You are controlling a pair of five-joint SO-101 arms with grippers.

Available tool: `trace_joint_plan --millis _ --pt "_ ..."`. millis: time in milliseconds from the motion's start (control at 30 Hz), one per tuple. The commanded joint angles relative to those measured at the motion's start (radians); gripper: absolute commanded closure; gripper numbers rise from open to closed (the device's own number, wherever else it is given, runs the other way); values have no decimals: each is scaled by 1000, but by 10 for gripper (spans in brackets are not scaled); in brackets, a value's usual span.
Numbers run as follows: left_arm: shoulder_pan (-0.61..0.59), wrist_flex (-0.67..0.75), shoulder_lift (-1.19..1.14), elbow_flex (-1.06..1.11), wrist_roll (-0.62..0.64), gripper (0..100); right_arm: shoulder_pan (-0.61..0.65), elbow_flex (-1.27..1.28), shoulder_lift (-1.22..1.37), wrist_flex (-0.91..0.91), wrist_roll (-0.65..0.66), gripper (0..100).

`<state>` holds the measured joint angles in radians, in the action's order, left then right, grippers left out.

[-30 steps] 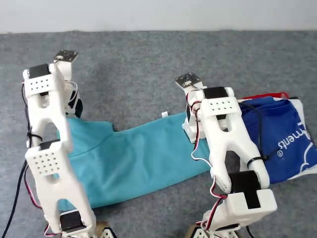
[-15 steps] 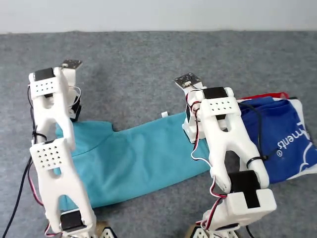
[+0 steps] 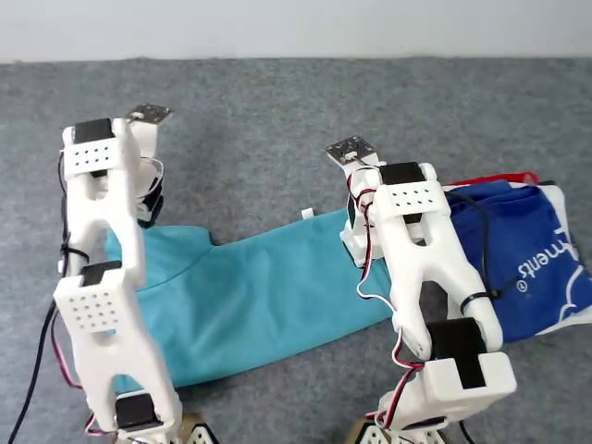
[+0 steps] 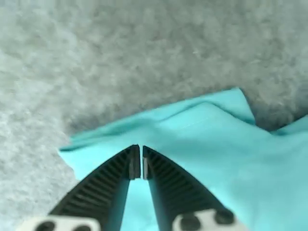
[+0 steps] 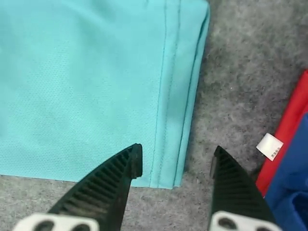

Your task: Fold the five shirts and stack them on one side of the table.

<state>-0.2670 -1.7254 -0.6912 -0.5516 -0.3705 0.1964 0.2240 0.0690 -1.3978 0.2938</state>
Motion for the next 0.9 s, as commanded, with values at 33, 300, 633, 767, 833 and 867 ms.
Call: trace_joint_plan --millis 33,300,633,767,833,867 --pt "-48 -17 81 -1 28 943 2 -5 -51 1 3 764" --pt "-112 -31 121 73 83 907 -12 0 -50 -67 9 764" --pt "-115 -29 308 220 86 907 10 132 -41 173 11 764" --pt "-115 -29 413 306 86 907 10 198 -41 274 5 764" --pt "-115 -29 471 346 86 907 10 232 -41 315 3 764" --pt "-117 -29 500 366 86 907 10 247 -41 334 3 764"
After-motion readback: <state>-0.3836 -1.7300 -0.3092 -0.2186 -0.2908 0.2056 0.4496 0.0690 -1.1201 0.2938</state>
